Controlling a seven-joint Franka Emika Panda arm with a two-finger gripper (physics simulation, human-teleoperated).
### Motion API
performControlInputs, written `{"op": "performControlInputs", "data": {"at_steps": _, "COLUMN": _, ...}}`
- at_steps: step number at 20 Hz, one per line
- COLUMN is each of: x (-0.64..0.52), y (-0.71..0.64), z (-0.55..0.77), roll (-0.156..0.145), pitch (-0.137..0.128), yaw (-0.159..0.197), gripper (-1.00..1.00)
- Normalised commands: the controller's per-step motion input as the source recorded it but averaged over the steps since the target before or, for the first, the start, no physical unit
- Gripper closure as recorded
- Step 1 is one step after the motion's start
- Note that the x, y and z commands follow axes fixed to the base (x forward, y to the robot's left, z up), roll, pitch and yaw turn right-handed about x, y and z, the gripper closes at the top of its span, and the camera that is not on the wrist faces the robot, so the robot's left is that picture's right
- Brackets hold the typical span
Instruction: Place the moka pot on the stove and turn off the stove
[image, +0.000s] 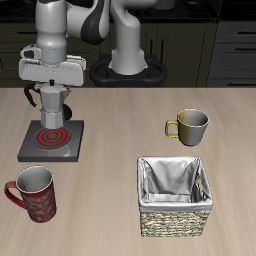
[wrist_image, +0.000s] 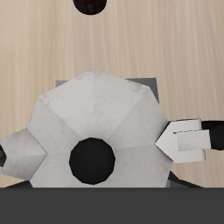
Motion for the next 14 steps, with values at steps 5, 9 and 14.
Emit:
{"op": "performControlInputs", "data": {"at_steps": 5, "x": 0.02, "y": -0.03, "z": -0.19, "roll": -0.009, "pitch": 0.023, "yaw": -0.005, "gripper": 1.00}}
{"op": "performControlInputs", "data": {"at_steps": 9, "x": 0.00, "y": -0.05, "z": -0.18, "roll": -0.019, "pitch": 0.024, "yaw": -0.004, "gripper": 1.00}}
{"op": "performControlInputs", "data": {"at_steps": 14, "x": 0.00, "y": -0.01, "z": -0.15, "roll": -0.003, "pitch": 0.016, "yaw": 0.002, "gripper": 1.00}}
